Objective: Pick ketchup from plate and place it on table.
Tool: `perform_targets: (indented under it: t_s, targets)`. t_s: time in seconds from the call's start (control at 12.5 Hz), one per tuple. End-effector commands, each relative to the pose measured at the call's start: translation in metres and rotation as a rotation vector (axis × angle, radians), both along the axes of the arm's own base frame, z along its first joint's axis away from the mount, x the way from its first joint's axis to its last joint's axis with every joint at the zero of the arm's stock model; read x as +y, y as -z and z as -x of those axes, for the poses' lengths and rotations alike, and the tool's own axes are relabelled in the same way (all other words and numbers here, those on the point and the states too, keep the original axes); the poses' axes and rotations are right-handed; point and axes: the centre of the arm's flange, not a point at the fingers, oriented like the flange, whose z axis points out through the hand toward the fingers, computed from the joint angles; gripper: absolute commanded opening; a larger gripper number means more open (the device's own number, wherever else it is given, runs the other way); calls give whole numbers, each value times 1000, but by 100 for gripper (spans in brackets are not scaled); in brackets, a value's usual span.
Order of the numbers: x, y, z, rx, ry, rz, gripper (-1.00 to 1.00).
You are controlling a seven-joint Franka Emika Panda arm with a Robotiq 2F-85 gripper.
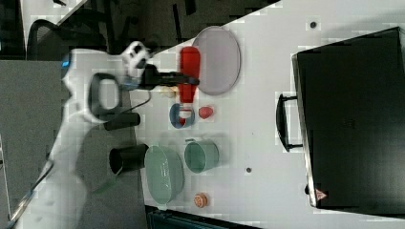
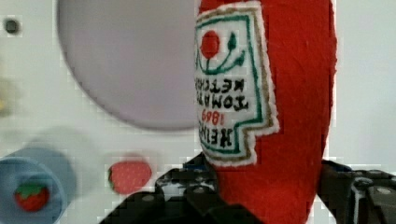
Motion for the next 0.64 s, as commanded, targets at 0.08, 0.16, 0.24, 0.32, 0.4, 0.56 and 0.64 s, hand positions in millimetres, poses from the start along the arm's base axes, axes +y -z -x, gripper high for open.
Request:
perform_targets:
  t_s: [0.08, 0.16, 0.24, 0.32, 0.4, 0.56, 0.64]
  targets:
    - [-41, -50, 31, -1, 50, 10, 25]
    - [-49, -47, 46, 16, 63, 14, 25]
    - [-55, -41, 62, 33, 76, 16, 25]
    - [-60, -34, 77, 44, 88, 14, 25]
    - [-64, -27, 91, 46, 99, 11, 25]
    - [-70, -5, 115, 24, 118, 5, 25]
    - [-72, 11, 126, 12, 133, -7, 25]
